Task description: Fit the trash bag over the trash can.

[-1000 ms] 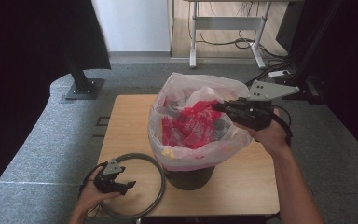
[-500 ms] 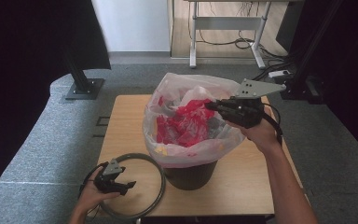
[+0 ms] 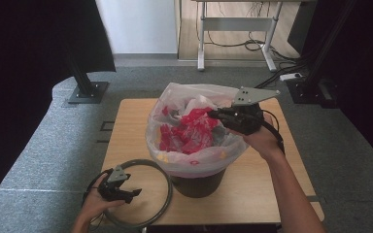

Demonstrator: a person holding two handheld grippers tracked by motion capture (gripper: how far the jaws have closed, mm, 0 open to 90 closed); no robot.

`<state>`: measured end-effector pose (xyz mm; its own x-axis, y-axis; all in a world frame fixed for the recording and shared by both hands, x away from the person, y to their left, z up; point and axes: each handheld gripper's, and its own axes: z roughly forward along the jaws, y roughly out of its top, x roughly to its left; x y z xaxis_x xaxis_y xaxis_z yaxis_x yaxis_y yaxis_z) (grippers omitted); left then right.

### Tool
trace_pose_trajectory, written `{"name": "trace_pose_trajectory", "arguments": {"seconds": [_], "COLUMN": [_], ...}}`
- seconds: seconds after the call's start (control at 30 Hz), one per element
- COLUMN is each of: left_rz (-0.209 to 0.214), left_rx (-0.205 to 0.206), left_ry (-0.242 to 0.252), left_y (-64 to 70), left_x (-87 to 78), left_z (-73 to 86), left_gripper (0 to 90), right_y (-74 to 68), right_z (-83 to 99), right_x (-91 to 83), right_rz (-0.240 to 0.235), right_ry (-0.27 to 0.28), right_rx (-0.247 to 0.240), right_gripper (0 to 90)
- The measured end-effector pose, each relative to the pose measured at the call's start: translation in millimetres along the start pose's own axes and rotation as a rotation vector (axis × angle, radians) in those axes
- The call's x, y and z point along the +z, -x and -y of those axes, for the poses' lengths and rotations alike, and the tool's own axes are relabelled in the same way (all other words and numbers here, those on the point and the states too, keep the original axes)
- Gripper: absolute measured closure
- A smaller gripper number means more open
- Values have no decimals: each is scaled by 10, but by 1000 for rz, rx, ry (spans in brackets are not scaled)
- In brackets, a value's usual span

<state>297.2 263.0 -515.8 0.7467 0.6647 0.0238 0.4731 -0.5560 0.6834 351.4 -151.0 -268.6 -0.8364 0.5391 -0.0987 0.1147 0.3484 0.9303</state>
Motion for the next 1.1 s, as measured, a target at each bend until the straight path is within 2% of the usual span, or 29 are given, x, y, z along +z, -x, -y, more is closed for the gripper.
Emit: {"name": "trace_pose_trajectory", "arguments": {"seconds": [0.37, 0.83, 1.1], "left_rz": [3, 7, 8], "left_rx": [1, 5, 11], "left_ry": [-7, -16, -27], "left_y": [6, 5, 11], "left_x": [11, 21, 29], "left_z": [2, 6, 4], "left_gripper": [244, 244, 245], "right_y": [68, 70, 79], "right_z": [125, 148, 172], "right_x": [130, 170, 198], "right_rz": [19, 25, 12], "right_ry": [-62, -95, -142], "right_rx": [26, 23, 21], "right_gripper": [881, 880, 879]}}
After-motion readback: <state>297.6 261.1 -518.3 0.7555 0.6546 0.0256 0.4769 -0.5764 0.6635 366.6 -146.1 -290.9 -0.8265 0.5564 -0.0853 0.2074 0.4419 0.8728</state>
